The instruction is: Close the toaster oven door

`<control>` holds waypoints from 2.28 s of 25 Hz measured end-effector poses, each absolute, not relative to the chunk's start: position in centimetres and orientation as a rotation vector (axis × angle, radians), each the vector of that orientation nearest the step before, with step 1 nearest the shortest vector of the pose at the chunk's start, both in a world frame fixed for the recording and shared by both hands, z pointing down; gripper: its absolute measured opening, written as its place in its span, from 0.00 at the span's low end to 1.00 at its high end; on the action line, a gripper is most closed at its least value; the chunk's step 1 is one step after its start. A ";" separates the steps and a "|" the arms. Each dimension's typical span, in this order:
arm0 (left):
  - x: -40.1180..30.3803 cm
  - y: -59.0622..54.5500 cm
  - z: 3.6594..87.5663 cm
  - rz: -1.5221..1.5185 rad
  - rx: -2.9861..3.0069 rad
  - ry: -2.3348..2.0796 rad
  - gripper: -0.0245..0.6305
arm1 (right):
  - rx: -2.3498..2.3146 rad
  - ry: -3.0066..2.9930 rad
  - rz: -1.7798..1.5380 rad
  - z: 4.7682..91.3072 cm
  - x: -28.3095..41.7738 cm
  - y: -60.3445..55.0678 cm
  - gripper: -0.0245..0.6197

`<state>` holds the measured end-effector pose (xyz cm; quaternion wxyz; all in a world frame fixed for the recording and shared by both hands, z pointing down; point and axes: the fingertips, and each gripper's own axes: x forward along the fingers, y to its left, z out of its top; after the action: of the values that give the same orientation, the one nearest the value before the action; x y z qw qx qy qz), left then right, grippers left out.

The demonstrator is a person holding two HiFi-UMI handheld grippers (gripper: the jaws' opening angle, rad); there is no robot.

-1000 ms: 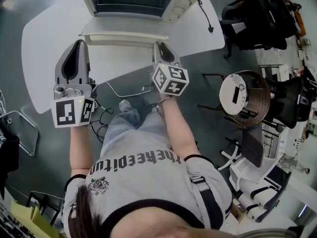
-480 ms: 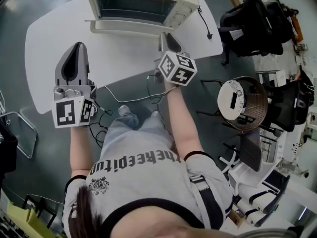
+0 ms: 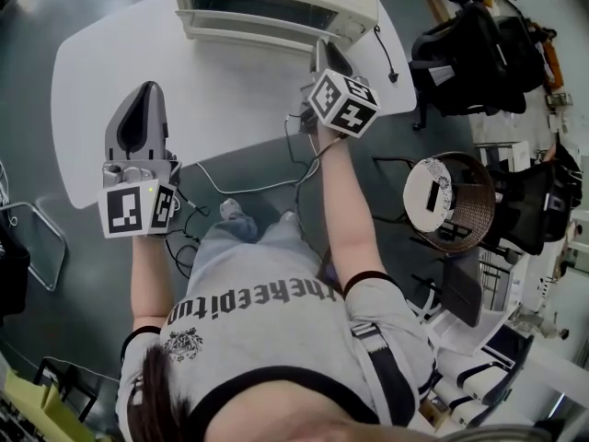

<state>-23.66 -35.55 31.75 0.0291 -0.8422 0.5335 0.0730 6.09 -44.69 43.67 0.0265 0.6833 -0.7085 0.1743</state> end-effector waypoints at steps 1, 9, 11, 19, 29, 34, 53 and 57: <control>-23.8 -35.5 31.7 0.226 -2.596 1.648 0.06 | 2.114 -2.187 0.536 43.5 6.1 -44.9 0.15; -24.8 -36.1 31.9 0.233 -2.581 1.673 0.06 | 2.125 -2.159 0.483 42.7 6.7 -47.2 0.15; -24.9 -36.3 31.9 0.232 -2.579 1.678 0.06 | 2.127 -2.155 0.476 42.5 6.9 -47.7 0.15; -25.3 -37.1 31.7 0.229 -2.574 1.690 0.06 | 2.140 -2.133 0.442 41.8 7.3 -49.6 0.14; -26.1 -37.0 31.6 0.227 -2.556 1.713 0.06 | 2.140 -2.115 0.409 41.4 7.4 -50.1 0.14; -26.2 -36.9 31.4 0.232 -2.548 1.717 0.06 | 2.146 -2.109 0.407 41.5 7.4 -50.1 0.15; -25.1 -34.2 29.2 0.265 -2.490 1.745 0.06 | 1.869 -2.311 0.170 39.6 2.5 -43.3 0.04; -24.3 -33.0 28.6 0.272 -2.471 1.757 0.06 | 1.829 -2.354 0.140 38.7 1.9 -41.0 0.04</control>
<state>-24.35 -33.01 28.64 0.0487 -0.8107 0.5765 0.0894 1.91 -41.04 38.70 0.0786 0.6108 -0.7865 0.0468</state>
